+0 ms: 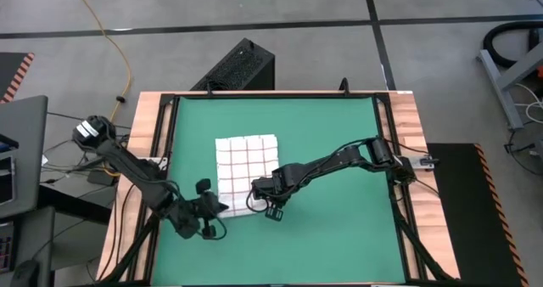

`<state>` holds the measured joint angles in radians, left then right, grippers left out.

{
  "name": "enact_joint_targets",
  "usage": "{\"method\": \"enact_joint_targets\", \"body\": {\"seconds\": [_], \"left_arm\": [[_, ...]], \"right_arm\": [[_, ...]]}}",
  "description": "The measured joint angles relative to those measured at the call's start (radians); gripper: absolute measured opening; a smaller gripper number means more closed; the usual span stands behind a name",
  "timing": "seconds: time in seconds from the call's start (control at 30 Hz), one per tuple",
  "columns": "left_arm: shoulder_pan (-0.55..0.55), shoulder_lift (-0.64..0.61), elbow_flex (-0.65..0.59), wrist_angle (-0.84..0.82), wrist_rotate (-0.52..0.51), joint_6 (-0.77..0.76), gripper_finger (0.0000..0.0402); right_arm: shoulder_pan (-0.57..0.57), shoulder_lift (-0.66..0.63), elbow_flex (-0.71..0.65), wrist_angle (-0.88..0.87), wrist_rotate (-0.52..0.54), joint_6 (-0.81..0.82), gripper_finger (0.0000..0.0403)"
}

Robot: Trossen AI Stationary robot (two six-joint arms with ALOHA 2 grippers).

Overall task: Roll towel into tight, uniform cylinder
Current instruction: Roll the white patterned towel

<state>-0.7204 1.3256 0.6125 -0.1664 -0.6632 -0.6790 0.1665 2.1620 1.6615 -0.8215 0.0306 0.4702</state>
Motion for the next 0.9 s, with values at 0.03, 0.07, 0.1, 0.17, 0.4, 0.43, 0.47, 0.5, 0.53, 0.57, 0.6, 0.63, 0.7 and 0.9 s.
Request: {"method": "enact_joint_targets", "body": {"seconds": [0.03, 0.07, 0.1, 0.17, 0.4, 0.43, 0.47, 0.5, 0.53, 0.57, 0.6, 0.63, 0.7, 0.9], "left_arm": [[0.005, 0.022, -0.001, -0.003, -0.001, 0.001, 0.0000], [0.011, 0.045, -0.004, -0.002, 0.002, 0.001, 0.0000], [0.019, 0.070, -0.008, -0.001, 0.005, -0.001, 0.0000], [0.026, 0.109, -0.014, -0.007, 0.004, -0.034, 0.0000], [0.032, 0.215, -0.027, 0.016, 0.037, -0.129, 0.0000], [0.032, 0.228, -0.026, 0.030, 0.044, -0.131, 0.0000], [0.031, 0.240, -0.026, 0.046, 0.049, -0.131, 0.0000], [0.029, 0.250, -0.026, 0.065, 0.049, -0.130, 0.0000], [0.028, 0.258, -0.026, 0.079, 0.048, -0.130, 0.0000], [0.027, 0.263, -0.026, 0.087, 0.047, -0.132, 0.0000], [0.027, 0.268, -0.026, 0.088, 0.046, -0.137, 0.0000], [0.027, 0.271, -0.026, 0.086, 0.046, -0.145, 0.0000], [0.028, 0.271, -0.026, 0.074, 0.045, -0.157, 0.0000], [0.028, 0.272, -0.026, 0.038, 0.047, -0.199, 0.0000]], "right_arm": [[0.000, 0.000, 0.000, 0.000, -0.001, 0.000, 0.0008], [0.000, 0.000, 0.000, 0.000, -0.001, 0.000, 0.0008], [0.000, 0.000, 0.000, 0.000, -0.001, 0.000, 0.0008], [0.000, 0.000, 0.000, 0.000, -0.002, 0.000, 0.0008], [0.000, 0.000, 0.000, 0.000, 0.000, 0.000, 0.0009], [0.000, 0.000, 0.000, 0.000, 0.003, -0.002, 0.0011], [0.000, 0.000, 0.000, 0.000, 0.005, -0.006, 0.0014], [0.000, 0.000, 0.000, 0.000, 0.007, -0.016, 0.0019], [0.000, 0.000, 0.000, -0.001, 0.009, -0.026, 0.0024], [0.000, 0.000, 0.000, -0.002, 0.009, -0.032, 0.0031], [0.000, 0.000, 0.000, -0.003, 0.010, -0.032, 0.0038], [0.000, 0.000, 0.000, -0.003, 0.013, -0.032, 0.0045], [0.000, -0.004, 0.000, -0.006, 0.016, -0.033, 0.0059], [0.003, -0.036, -0.002, -0.040, 0.017, -0.067, 0.0102]]}}
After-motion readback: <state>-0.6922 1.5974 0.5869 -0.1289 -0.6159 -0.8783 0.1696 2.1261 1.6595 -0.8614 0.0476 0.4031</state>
